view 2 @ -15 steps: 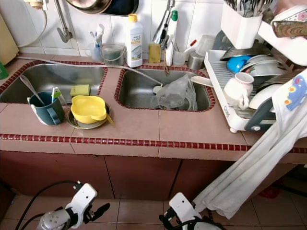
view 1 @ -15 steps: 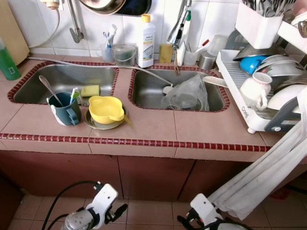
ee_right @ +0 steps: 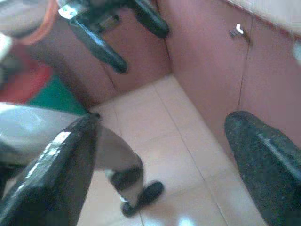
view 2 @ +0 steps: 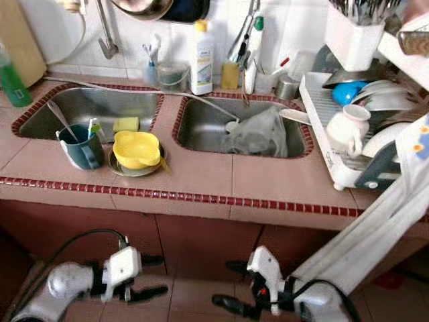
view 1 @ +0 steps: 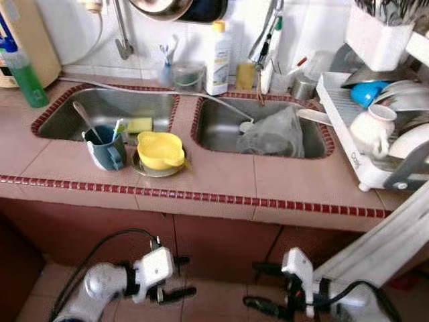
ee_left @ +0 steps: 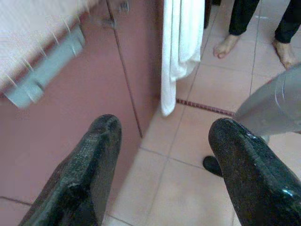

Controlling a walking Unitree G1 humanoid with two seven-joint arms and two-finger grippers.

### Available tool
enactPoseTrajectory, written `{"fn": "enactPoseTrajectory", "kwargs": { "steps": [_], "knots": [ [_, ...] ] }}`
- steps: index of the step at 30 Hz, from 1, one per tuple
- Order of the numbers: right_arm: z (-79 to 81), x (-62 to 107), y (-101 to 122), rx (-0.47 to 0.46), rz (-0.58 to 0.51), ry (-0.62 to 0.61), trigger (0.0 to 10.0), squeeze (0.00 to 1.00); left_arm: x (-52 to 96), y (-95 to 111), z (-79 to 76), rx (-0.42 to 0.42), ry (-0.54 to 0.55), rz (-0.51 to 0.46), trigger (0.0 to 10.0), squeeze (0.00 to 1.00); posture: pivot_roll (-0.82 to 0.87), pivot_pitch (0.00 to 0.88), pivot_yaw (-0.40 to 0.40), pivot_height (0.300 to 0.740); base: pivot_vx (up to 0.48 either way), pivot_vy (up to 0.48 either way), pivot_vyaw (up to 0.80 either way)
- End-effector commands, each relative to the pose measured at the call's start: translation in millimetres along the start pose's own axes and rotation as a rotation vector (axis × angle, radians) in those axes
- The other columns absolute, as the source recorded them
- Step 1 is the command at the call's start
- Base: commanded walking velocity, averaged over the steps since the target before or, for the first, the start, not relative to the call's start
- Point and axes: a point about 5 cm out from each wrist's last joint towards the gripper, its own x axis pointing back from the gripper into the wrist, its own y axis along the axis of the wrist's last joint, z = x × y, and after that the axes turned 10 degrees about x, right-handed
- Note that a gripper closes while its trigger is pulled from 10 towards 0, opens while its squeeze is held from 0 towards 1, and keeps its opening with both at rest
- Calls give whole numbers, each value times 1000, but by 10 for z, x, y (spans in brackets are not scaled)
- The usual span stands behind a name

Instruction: Kitchen organization

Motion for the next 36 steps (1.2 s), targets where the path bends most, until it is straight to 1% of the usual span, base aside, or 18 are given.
{"fn": "enactPoseTrajectory", "kwargs": {
  "steps": [1, 2, 3, 4, 5, 9, 11, 12, 15, 19, 22, 24, 27, 29, 31, 32, 35, 36],
  "knots": [
    [-44, 62, 183, 3, -58, 33, 10000, 0, 0, 181, 74, -18, -17, -46, 10000, 0, -31, 0, -1, 740, 0, 0, 0],
    [-95, 123, 322, 9, -98, 37, 10000, 0, 24, 324, 163, -23, 2, -87, 10000, 0, -29, 0, 2, 740, 0, 0, 0],
    [-95, 123, 322, 9, -98, 37, 10000, 0, 24, 324, 163, -23, 2, -87, 10000, 0, -29, 0, 2, 740, 0, 0, 0],
    [-151, 175, 477, 24, -137, 21, 10000, 0, 65, 475, 267, -41, 35, -127, 10000, 0, -30, 0, 1, 740, 0, 0, 0],
    [-169, 189, 526, 28, -150, 15, 10000, 0, 79, 523, 302, -47, 48, -141, 10000, 0, -30, 0, 1, 740, 0, 0, 0],
    [-300, 303, 912, 101, -238, -23, 10000, 0, 225, 851, 530, -17, 103, -229, 10000, 0, -29, 0, 1, 740, 0, 0, 0],
    [-352, 358, 1125, 158, -276, -44, 10000, 0, 322, 1017, 608, 5, 102, -267, 10000, 0, -29, 0, 0, 740, 0, 0, 0],
    [-352, 358, 1125, 158, -276, -44, 10000, 0, 322, 1017, 608, 5, 102, -267, 10000, 0, -29, 0, 0, 740, 0, 0, 0],
    [-433, 421, 1402, 198, -348, -90, 10000, 0, 436, 1240, 698, 7, 133, -334, 10000, 0, -26, 0, 2, 740, 0, 0, 0],
    [-542, 499, 1702, 267, -426, -201, 10000, 0, 562, 1490, 776, 26, 175, -426, 10000, 0, -26, 0, 4, 740, 0, 0, 0],
    [-552, 509, 1753, 273, -439, -228, 10000, 0, 586, 1537, 781, 41, 184, -445, 10000, 0, -27, 0, 4, 740, 0, 0, 0],
    [-594, 518, 1840, 269, -467, -319, 10000, 0, 632, 1673, 781, -5, 253, -519, 10000, 0, -30, 0, 5, 740, 0, 0, 0],
    [-654, 452, 1991, 269, -557, -500, 10000, 0, 624, 1895, 785, 8, 379, -651, 10000, 0, -31, 0, 7, 740, 0, 0, 0],
    [-660, 430, 2016, 267, -567, -533, 10000, 0, 622, 1927, 788, 9, 411, -676, 10000, 0, -32, 0, 7, 740, 0, 0, 0],
    [-679, 365, 2074, 243, -595, -639, 10000, 0, 604, 1965, 817, 20, 534, -713, 10000, 0, -35, 0, 13, 740, 0, 0, 0],
    [-677, 356, 2088, 243, -603, -660, 10000, 0, 602, 1968, 814, 16, 555, -720, 10000, 0, -36, 0, 15, 740, 0, 0, 0],
    [-672, 346, 2126, 264, -620, -748, 10000, 0, 566, 1945, 774, 79, 578, -755, 10000, 0, -38, 0, 17, 740, 0, 0, 0],
    [-684, 360, 2133, 250, -631, -820, 10000, 0, 555, 1924, 768, 92, 628, -751, 10000, 0, -39, 0, 17, 740, 0, 0, 0]
  ]
}}
